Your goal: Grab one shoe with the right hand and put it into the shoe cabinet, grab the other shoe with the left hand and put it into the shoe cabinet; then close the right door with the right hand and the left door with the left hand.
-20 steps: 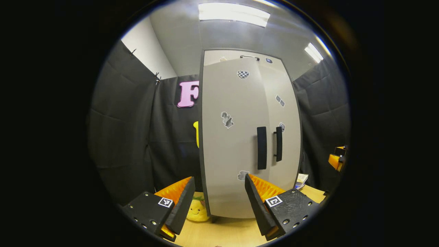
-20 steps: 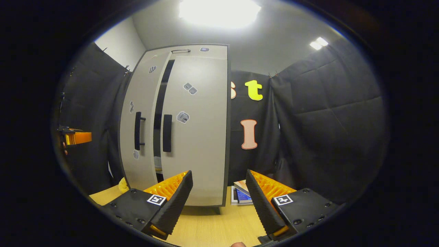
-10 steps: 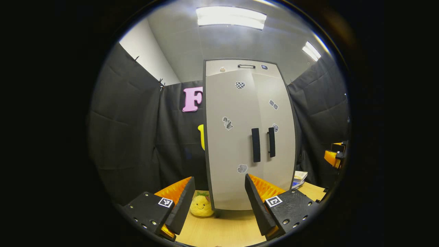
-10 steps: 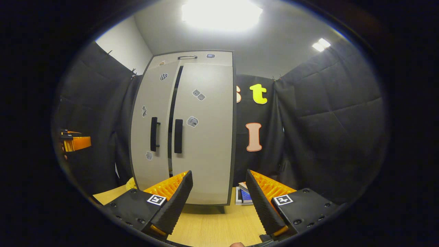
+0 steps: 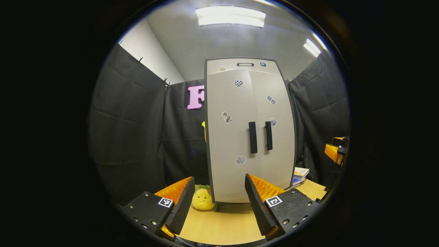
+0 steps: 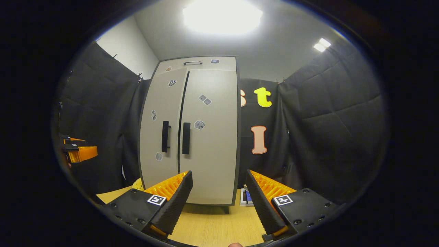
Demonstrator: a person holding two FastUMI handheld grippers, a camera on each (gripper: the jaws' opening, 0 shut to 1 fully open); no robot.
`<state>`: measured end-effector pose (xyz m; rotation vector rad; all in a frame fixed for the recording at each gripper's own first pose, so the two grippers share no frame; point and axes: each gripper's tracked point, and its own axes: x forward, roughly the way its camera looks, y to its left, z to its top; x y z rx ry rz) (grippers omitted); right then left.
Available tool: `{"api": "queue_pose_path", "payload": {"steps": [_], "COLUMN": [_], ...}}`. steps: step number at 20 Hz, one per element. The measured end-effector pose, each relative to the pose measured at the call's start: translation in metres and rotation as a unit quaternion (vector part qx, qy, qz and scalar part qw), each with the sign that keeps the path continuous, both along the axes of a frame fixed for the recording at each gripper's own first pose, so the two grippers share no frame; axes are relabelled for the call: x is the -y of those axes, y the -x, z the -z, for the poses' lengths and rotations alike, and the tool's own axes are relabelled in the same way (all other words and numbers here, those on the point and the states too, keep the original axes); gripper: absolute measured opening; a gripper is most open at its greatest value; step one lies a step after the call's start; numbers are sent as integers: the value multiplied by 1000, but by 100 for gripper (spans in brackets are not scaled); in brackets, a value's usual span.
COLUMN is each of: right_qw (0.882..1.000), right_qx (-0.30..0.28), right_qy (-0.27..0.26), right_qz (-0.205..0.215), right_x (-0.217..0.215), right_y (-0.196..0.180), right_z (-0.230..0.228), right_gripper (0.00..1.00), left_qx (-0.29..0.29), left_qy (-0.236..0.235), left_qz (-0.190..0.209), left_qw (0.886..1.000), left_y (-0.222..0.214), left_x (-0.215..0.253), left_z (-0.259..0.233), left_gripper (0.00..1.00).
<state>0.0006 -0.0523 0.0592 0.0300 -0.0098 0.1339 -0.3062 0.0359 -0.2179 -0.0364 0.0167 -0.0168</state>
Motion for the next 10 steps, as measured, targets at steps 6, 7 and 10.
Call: {"api": "queue_pose_path", "payload": {"steps": [6, 7, 10], "right_qw": [1000, 1000, 1000], "right_qx": [0, 0, 1], "right_qy": [-6, -8, -11], "right_qz": [-1, -1, 0], "right_x": [1, 2, 1], "right_y": [6, 5, 4], "right_z": [-1, -2, -4], "right_gripper": [98, 98, 97], "left_qx": [-1, 0, 0], "left_qy": [-1, -1, -2], "left_qz": [-6, -6, -3], "left_qw": [1000, 1000, 1000], "left_y": [4, 3, 4], "left_x": [-2, -1, -1], "left_z": [1, 1, 3], "left_gripper": [78, 78, 78]}}
